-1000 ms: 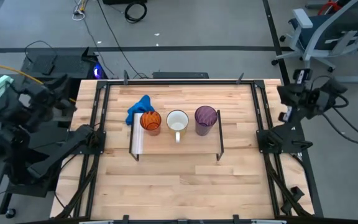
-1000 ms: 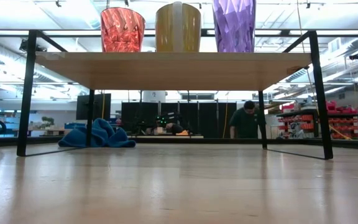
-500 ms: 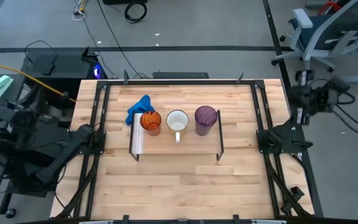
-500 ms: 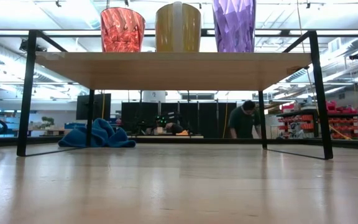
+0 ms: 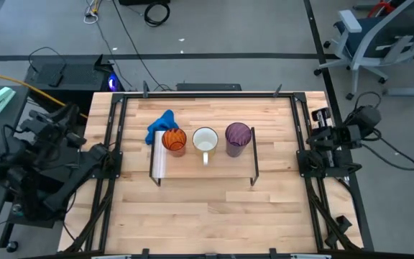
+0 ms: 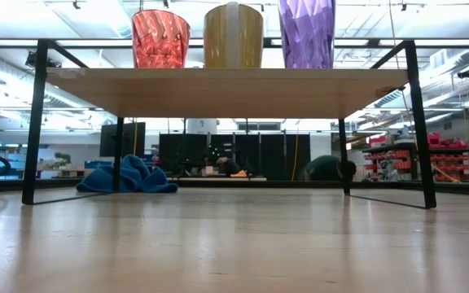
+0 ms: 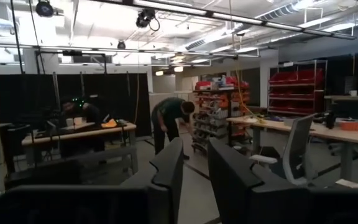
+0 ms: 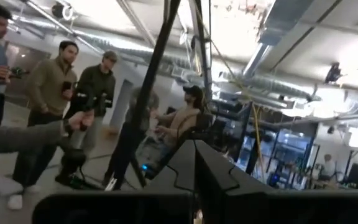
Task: Stack small to large cups/mugs on shelf
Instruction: Return to Home Position
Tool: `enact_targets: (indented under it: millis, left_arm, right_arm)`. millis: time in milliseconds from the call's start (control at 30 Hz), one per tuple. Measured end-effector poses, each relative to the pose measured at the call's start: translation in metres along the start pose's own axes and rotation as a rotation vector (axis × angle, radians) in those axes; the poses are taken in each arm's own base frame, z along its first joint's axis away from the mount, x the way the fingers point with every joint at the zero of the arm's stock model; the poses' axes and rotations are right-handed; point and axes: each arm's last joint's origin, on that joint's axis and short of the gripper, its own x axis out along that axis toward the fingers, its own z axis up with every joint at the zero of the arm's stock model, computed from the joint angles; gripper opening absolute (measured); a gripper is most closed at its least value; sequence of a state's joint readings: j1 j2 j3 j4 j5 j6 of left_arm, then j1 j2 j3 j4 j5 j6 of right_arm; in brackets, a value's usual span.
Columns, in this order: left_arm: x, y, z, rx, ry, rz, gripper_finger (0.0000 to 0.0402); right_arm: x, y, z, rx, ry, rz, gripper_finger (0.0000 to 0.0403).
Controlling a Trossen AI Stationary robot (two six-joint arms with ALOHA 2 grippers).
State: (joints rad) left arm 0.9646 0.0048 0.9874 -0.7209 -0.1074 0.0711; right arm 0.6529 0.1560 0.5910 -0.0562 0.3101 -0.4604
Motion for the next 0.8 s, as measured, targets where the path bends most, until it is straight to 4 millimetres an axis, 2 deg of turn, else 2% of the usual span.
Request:
enact_targets:
  millis: [200,267,433,600,800]
  left_arm:
    - [0.0,-0.001,0.0,0.004,0.003,-0.018,0.0088]
    - [0.001,-0.001,-0.001,0.012,0.005,-0.036,0.0089]
    - [0.009,-0.004,-0.011,-0.001,0.041,-0.077,0.0084]
    - [0.025,-0.009,-0.031,-0.017,0.104,-0.134,0.008]
    - [0.047,-0.015,-0.058,-0.057,0.136,-0.185,0.0086]
  right_arm:
    - [-0.024,-0.004,-0.007,0.014,-0.159,-0.065,0.0011]
    - [-0.022,-0.001,-0.013,-0.002,-0.118,-0.047,0.0011]
    - [-0.022,-0.001,-0.014,0.029,-0.111,-0.06,0.0011]
    - [-0.02,0.004,-0.023,0.118,-0.044,-0.014,0.0011]
    - [-0.015,0.017,-0.046,0.193,0.027,0.005,0.0011]
